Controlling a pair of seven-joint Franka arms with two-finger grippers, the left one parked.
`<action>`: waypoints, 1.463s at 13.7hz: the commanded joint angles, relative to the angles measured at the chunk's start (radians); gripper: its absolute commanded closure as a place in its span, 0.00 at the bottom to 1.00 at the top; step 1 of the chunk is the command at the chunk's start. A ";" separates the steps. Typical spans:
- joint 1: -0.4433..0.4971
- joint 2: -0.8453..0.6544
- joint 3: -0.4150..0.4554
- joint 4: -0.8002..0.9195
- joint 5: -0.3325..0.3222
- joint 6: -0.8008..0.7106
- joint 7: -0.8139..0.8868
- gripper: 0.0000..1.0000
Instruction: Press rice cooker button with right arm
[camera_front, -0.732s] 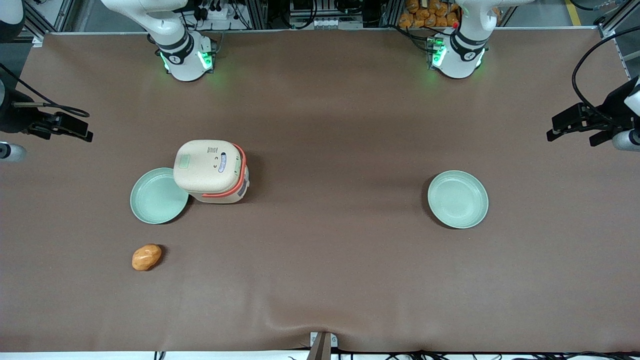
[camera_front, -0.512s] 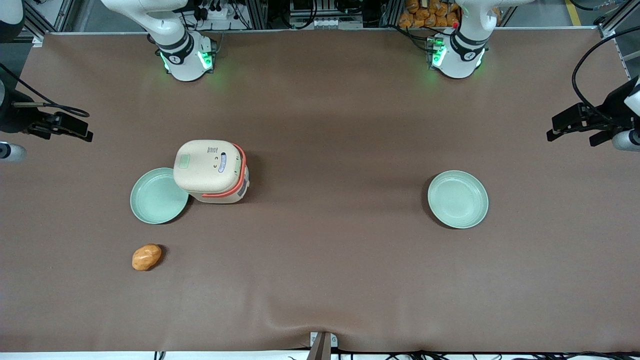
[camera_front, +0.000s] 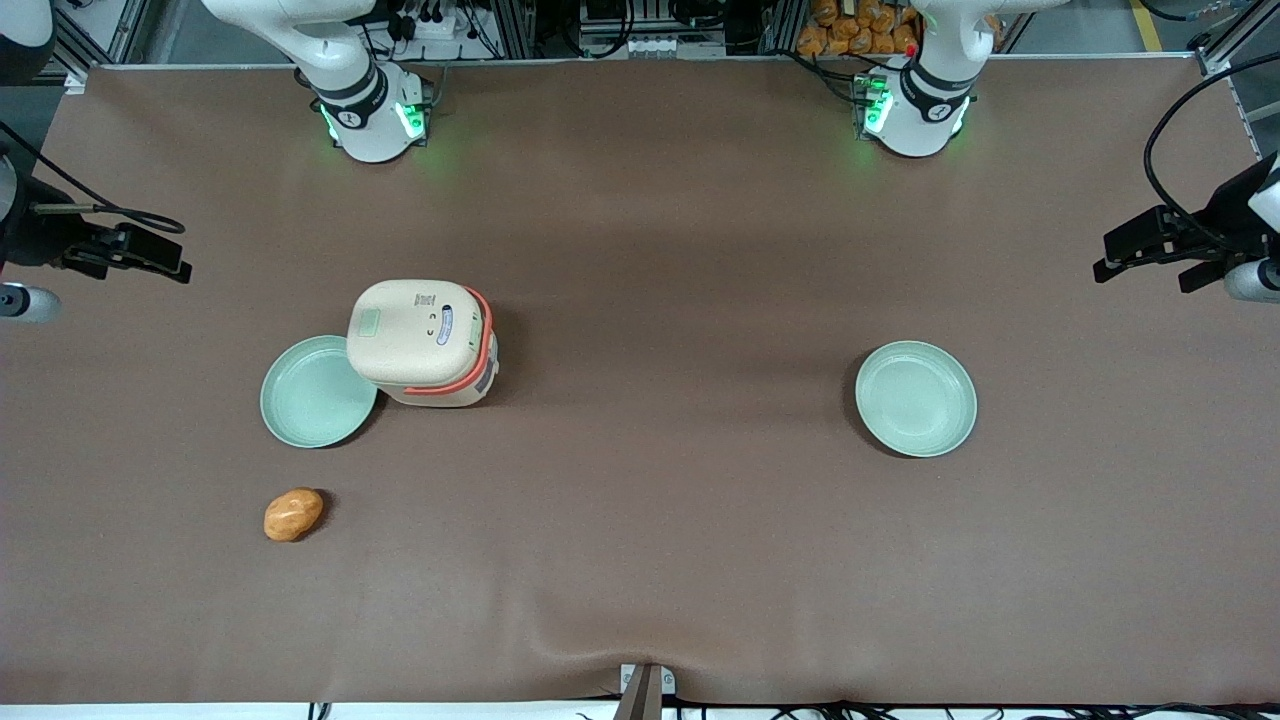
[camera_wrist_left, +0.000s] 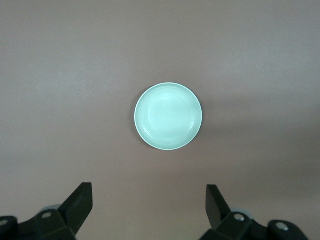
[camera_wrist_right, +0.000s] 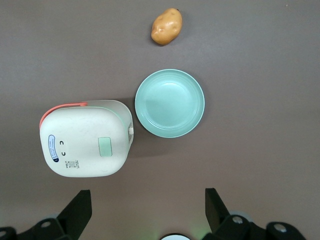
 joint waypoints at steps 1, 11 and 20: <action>0.015 -0.001 -0.004 -0.001 0.022 -0.003 -0.016 0.00; 0.126 0.085 -0.003 -0.010 0.019 0.017 0.003 0.12; 0.186 0.205 -0.003 -0.077 0.024 0.043 0.026 0.95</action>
